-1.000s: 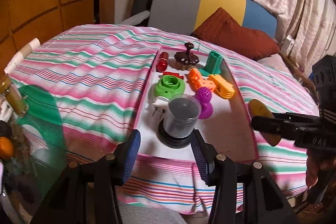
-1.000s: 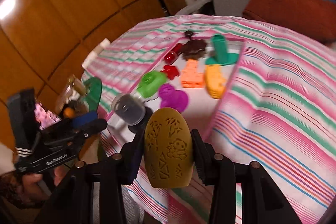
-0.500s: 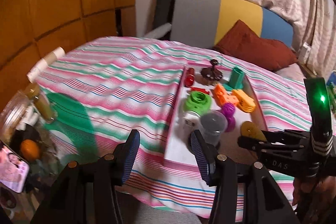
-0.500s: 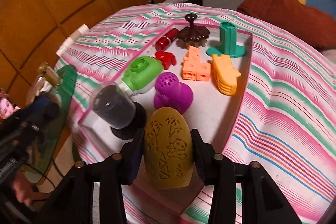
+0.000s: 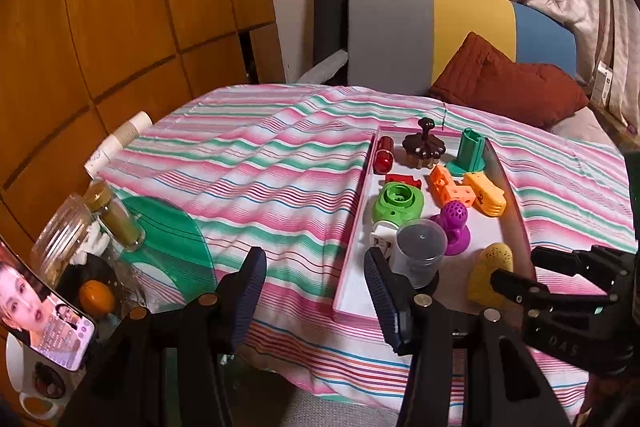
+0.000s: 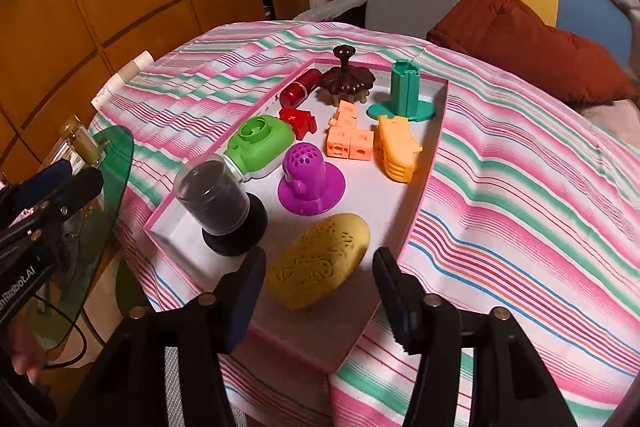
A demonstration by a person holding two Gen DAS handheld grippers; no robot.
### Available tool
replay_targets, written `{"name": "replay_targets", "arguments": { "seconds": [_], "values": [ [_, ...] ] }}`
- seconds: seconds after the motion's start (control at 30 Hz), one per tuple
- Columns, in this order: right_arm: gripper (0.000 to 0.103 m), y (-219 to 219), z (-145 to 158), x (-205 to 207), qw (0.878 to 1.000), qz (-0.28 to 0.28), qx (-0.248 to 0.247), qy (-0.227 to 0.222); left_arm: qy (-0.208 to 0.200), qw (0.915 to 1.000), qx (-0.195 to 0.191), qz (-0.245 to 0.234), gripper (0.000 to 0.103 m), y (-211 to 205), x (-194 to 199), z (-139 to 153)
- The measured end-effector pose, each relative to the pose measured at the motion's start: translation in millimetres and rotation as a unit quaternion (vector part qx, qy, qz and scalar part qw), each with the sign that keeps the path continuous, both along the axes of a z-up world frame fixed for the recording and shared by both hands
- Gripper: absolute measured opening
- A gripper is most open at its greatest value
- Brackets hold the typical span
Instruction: Organize rigid objects
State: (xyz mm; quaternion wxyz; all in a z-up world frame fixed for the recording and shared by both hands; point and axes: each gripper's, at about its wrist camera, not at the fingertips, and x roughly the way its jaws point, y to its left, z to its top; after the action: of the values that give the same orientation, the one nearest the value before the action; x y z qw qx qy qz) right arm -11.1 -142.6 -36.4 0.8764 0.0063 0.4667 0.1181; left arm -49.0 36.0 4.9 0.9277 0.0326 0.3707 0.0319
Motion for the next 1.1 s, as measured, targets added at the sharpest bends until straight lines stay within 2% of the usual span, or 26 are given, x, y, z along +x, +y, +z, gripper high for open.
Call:
{"name": "replay_targets", "arguments": {
  "seconds": [0.17,0.23,0.5,0.8,1.1],
  "values": [
    [0.068,4,10,-3,1.000,-0.008,-0.017,-0.011,0.023,0.9997,0.003,0.009,0.051,0,4,2],
    [0.082,6,15,-3,1.000,-0.011,-0.021,-0.016,0.027,0.9995,0.010,0.013,0.051,-1,4,2],
    [0.102,10,35,-1,0.999,-0.034,-0.028,-0.028,0.041,0.9989,0.011,0.018,0.051,-2,9,7],
    [0.103,7,50,13,0.994,-0.092,-0.058,-0.030,0.054,0.9984,-0.008,0.011,0.051,-3,22,16],
    [0.103,-11,60,28,0.985,-0.168,-0.046,-0.008,0.076,0.9969,-0.021,-0.006,0.051,-9,39,19]
  ]
}}
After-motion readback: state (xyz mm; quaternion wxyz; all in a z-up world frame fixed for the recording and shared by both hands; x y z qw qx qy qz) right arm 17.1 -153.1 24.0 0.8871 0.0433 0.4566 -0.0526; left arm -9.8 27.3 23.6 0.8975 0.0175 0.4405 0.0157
